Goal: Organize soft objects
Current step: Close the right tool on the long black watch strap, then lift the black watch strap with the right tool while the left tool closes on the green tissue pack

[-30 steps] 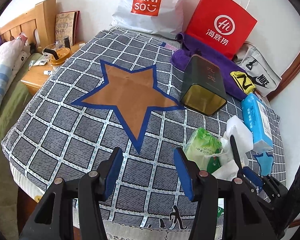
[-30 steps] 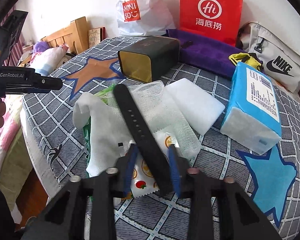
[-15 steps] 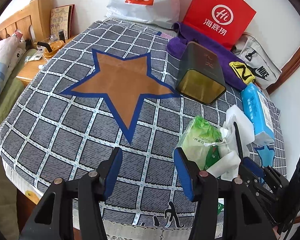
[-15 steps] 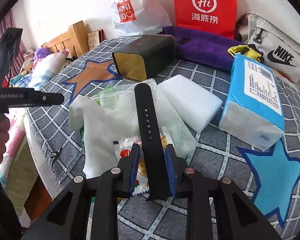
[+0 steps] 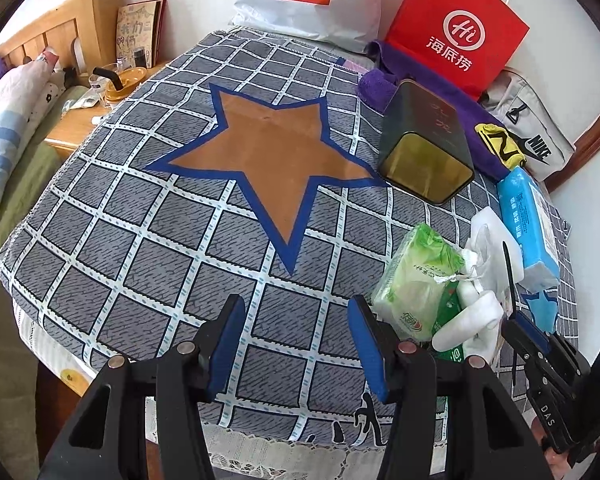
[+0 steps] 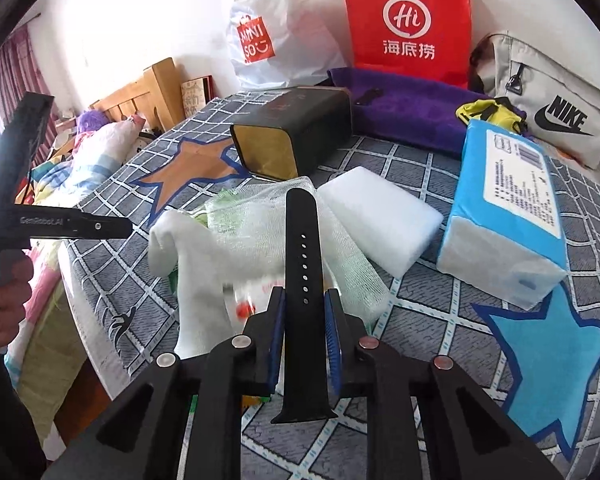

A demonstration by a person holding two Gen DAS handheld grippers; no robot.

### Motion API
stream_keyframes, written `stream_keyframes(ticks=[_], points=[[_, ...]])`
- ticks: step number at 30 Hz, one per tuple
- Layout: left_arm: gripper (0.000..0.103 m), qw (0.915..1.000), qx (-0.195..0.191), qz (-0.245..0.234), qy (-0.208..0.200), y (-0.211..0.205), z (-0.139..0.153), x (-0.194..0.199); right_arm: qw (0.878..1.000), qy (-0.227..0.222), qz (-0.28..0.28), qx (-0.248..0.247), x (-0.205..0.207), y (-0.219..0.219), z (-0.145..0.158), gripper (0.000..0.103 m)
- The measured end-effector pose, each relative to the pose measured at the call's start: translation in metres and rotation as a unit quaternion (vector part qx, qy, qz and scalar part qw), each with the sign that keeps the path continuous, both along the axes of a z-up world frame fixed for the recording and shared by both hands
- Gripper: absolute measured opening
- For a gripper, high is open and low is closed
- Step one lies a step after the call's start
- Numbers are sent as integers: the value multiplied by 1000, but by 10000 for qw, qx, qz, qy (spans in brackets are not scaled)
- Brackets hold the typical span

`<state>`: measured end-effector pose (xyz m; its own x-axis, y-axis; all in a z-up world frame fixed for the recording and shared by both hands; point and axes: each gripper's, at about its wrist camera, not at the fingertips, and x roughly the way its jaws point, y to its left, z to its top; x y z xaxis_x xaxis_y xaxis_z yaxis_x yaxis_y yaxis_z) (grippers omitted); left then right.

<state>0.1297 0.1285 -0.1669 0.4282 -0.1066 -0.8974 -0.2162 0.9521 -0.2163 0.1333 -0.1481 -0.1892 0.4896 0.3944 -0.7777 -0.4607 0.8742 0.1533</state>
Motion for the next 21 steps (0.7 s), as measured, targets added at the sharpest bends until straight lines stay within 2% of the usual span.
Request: stream_keyframes(ticks=[4,10,14,21], points=[[51,10000,37,-78,10,-6,2,0,9998,-42,-83,-164,-2,-5,-1,19],[51,9998,73,-198,66,-8,3,-3,9997,-6,-225,-112,3,-13,-2,19],[51,9998,9,-175,65,-1,2,-2,9995,84,-316,-29,8,-15,-2,19],[51,9993,-179,-328,94,7,-4,7,9993,142,-317,-171,15,-6,-8,19]])
